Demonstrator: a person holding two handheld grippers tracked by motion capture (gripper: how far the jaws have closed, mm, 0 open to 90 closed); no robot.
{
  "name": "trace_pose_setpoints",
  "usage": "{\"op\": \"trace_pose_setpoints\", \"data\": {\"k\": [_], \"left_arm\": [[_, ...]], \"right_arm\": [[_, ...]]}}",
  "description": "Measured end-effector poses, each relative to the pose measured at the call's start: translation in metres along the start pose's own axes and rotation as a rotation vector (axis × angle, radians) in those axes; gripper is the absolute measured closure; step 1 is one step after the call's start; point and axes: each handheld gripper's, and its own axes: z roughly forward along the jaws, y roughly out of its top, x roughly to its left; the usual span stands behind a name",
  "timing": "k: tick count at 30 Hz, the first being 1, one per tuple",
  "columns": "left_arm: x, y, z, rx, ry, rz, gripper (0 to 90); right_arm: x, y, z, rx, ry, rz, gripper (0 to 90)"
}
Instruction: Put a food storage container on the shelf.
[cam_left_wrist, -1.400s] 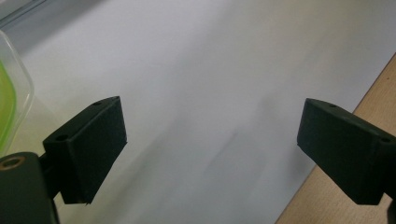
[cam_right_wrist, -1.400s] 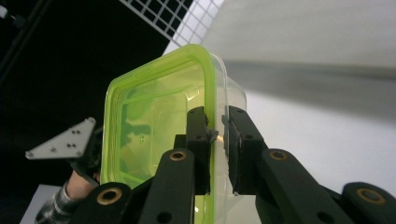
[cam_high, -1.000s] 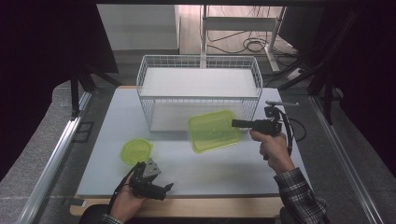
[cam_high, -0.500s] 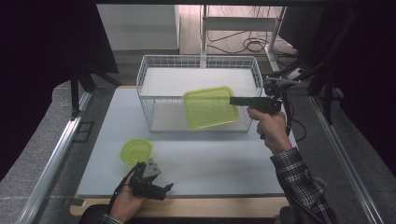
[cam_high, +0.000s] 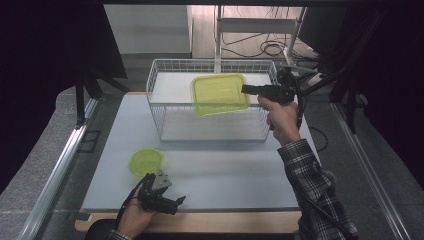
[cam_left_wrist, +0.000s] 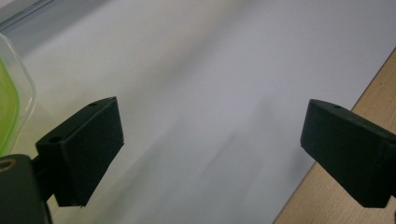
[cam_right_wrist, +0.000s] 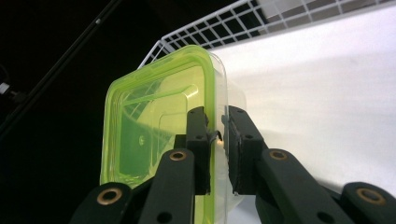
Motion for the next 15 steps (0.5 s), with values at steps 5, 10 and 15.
{"op": "trace_pose_setpoints", "data": {"k": [5,10,15], "left_arm": [[0.0,0.0,0.0,0.001,-0.002,0.001,5.3],[0.0,0.0,0.0,0.002,-0.002,0.003,5.3],[-0.001,0.0,0.0,0.001,0.002,0.004,5.3]], "right_arm": [[0.003,0.01,0.008,-0.029,-0.023,-0.004,79.8],[0.004,0.019,0.015,-0.056,-0.048,-0.008,79.8],[0.004,0.025,0.024,-0.074,-0.087,-0.012,79.8]]}}
